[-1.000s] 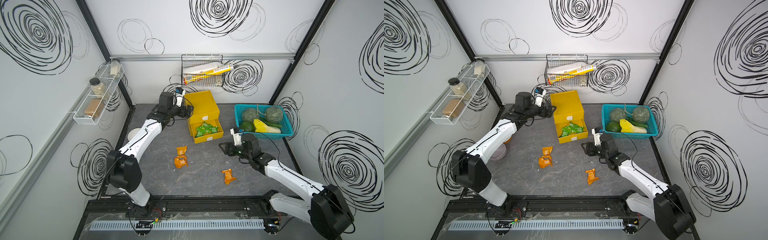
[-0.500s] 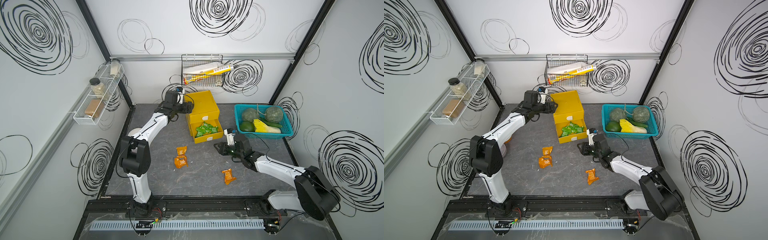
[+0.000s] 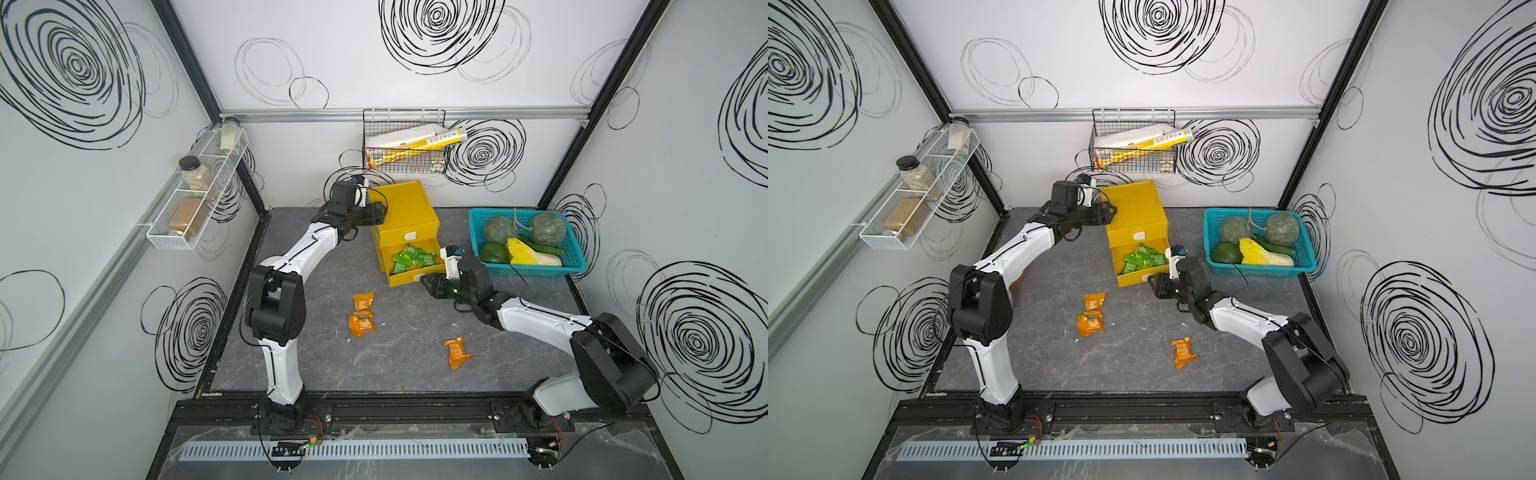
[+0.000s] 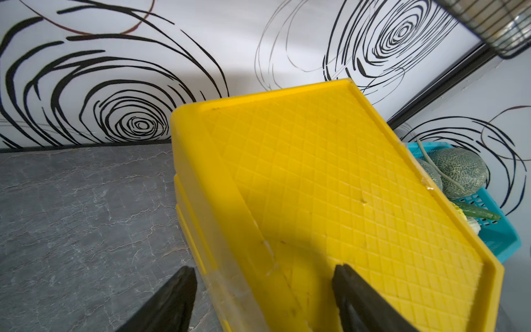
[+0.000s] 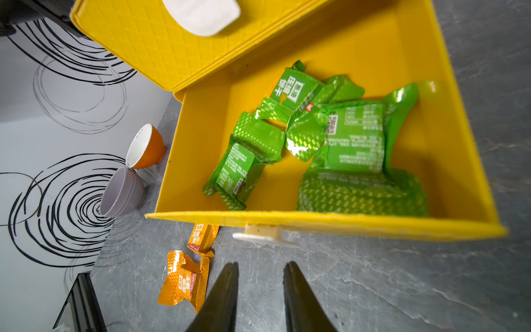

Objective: Place the cookies into the drawer by color
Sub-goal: Close the drawer in the storage box.

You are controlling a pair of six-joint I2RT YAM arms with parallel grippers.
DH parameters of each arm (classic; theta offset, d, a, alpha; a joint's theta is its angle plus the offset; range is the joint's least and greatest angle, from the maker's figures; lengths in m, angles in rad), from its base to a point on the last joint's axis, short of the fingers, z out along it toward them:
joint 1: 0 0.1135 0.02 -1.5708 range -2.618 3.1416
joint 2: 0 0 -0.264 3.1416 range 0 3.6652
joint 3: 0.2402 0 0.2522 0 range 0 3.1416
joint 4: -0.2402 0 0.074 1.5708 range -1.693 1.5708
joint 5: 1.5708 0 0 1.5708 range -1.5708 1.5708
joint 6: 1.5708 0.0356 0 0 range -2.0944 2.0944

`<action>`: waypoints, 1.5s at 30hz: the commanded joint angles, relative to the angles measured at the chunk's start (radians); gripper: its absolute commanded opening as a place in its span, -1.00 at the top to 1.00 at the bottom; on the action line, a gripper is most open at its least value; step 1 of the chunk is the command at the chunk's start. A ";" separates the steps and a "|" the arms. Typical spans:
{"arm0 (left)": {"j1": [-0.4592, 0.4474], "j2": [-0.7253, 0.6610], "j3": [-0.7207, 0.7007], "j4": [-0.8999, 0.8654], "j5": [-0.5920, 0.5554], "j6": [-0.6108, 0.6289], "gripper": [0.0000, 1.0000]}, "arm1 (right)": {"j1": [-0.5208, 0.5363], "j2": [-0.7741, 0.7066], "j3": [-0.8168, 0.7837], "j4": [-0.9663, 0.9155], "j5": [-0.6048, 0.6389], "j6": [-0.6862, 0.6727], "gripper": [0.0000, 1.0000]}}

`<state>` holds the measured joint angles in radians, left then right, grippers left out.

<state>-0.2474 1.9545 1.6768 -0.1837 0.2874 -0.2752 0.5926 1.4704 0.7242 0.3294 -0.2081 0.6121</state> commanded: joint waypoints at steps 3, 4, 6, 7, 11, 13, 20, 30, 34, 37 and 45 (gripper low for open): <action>0.005 0.036 -0.042 -0.009 0.048 -0.007 -0.54 | 0.006 0.052 0.058 0.013 0.025 -0.030 0.39; 0.004 0.038 -0.045 -0.012 0.050 -0.007 -0.52 | 0.006 0.060 0.063 0.017 0.026 -0.032 0.40; 0.005 0.040 -0.056 -0.017 0.053 -0.006 -0.47 | 0.006 0.082 0.084 0.017 0.027 -0.036 0.40; 0.005 0.040 -0.062 -0.017 0.054 -0.004 -0.46 | 0.006 0.092 0.095 0.017 0.027 -0.038 0.40; 0.002 0.048 -0.080 -0.014 0.068 0.000 -0.39 | 0.006 0.139 0.134 0.037 0.039 -0.035 0.41; 0.000 0.053 -0.084 -0.014 0.070 0.000 -0.37 | 0.006 0.155 0.141 0.065 0.044 -0.026 0.41; -0.013 0.060 -0.092 -0.020 0.076 0.005 -0.29 | 0.006 0.190 0.134 0.201 0.091 -0.011 0.47; -0.018 0.058 -0.106 -0.013 0.084 0.007 -0.29 | 0.006 0.272 0.125 0.415 0.156 -0.031 0.47; -0.021 0.058 -0.120 -0.006 0.088 -0.001 -0.29 | 0.006 0.326 0.129 0.508 0.174 -0.037 0.47; -0.023 0.058 -0.128 0.000 0.090 -0.001 -0.29 | 0.007 0.360 0.127 0.590 0.178 -0.037 0.47; -0.022 0.069 -0.120 0.000 0.094 -0.012 -0.29 | 0.012 0.425 0.106 0.774 0.227 -0.028 0.47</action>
<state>-0.2459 1.9541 1.6028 -0.0494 0.3660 -0.3038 0.5964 1.8767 0.8375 0.9745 -0.0143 0.5907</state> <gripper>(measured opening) 0.646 0.266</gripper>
